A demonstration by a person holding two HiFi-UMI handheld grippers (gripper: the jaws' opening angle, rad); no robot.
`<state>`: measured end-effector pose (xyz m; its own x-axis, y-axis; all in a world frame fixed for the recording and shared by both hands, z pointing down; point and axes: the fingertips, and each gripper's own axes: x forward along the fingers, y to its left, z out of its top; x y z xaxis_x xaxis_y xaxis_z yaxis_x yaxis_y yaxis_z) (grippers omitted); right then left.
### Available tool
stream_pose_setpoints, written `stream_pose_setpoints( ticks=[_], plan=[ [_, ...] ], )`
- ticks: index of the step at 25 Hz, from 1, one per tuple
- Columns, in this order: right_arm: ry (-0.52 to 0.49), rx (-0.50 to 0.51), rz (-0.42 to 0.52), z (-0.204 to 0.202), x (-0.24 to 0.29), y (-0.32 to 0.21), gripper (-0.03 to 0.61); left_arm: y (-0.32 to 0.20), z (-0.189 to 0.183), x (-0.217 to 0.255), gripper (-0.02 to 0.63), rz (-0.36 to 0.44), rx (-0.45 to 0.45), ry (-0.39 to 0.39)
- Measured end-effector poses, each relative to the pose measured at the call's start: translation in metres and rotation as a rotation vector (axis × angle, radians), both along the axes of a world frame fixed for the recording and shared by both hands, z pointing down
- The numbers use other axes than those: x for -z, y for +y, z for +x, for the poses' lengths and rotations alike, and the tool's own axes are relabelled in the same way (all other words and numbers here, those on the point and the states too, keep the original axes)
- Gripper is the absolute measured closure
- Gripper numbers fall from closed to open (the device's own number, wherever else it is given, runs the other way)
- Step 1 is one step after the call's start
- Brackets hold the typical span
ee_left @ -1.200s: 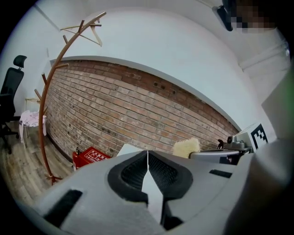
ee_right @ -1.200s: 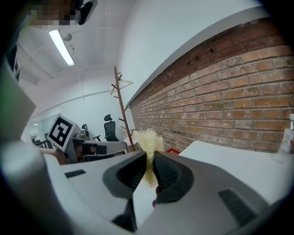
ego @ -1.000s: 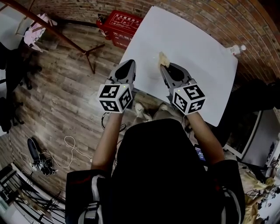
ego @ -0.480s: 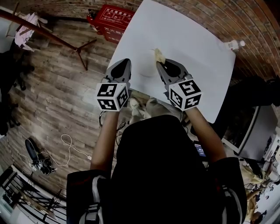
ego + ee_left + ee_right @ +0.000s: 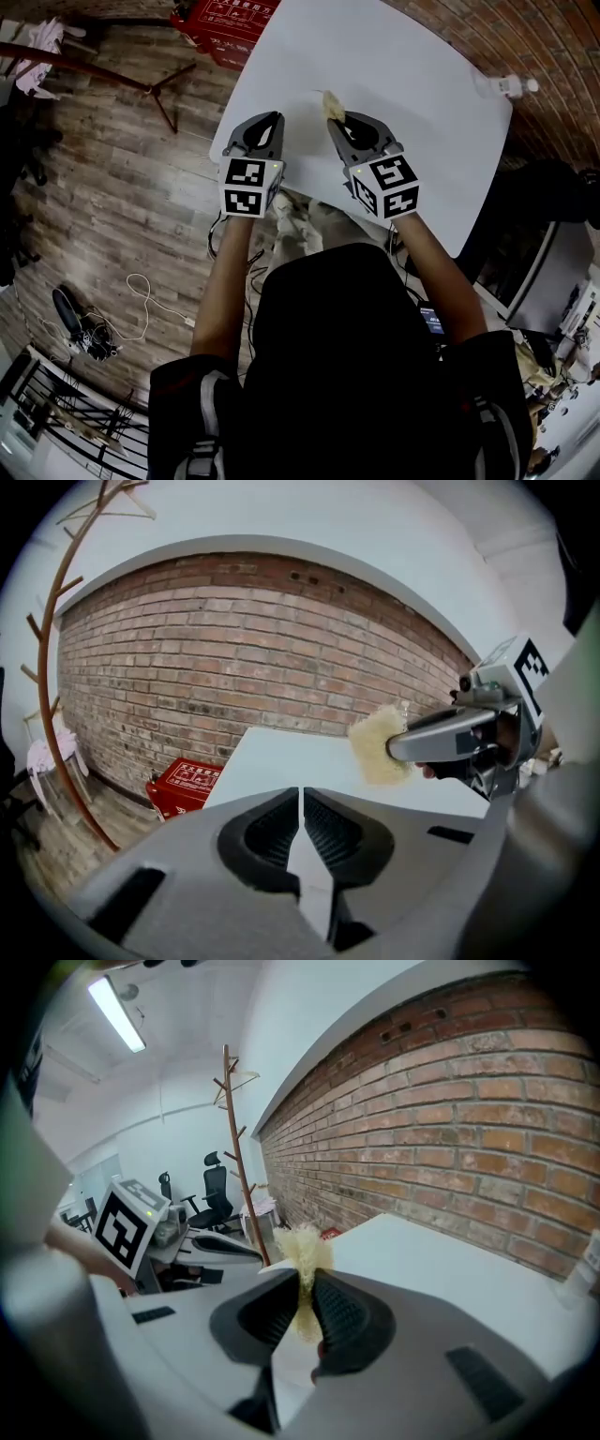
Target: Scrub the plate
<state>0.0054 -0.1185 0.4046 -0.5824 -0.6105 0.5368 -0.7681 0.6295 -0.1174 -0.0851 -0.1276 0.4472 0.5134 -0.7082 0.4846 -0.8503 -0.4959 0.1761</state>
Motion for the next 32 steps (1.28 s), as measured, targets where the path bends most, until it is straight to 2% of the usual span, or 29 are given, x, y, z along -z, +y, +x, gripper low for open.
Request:
stream_pose_setpoints(
  ticks=[2,5,11,17,21,30,32],
  plan=[
    [0.004,-0.002,-0.011,0.003,-0.007,-0.002,0.522,-0.004,0.004,-0.011,0.589,-0.002,-0.022,-0.049],
    [0.015,0.003,-0.023,0.004,-0.018,-0.005,0.522,-0.009,0.014,-0.029,0.589,-0.031,-0.077,-0.081],
    [0.046,0.032,-0.047,0.006,-0.04,-0.009,0.522,-0.004,0.037,-0.069,0.589,-0.089,-0.233,-0.187],
    [0.058,0.031,-0.077,0.011,-0.058,-0.007,0.522,-0.001,0.05,-0.085,0.589,-0.089,-0.405,-0.331],
    [0.074,0.04,-0.085,0.012,-0.067,-0.006,0.522,0.0,0.053,-0.097,0.589,-0.111,-0.489,-0.396],
    [0.096,0.035,-0.101,0.026,-0.077,-0.006,0.522,0.005,0.058,-0.12,0.589,-0.185,-0.553,-0.451],
    [0.093,0.029,-0.107,0.026,-0.079,-0.007,0.522,0.004,0.058,-0.123,0.589,-0.201,-0.553,-0.439]
  ],
)
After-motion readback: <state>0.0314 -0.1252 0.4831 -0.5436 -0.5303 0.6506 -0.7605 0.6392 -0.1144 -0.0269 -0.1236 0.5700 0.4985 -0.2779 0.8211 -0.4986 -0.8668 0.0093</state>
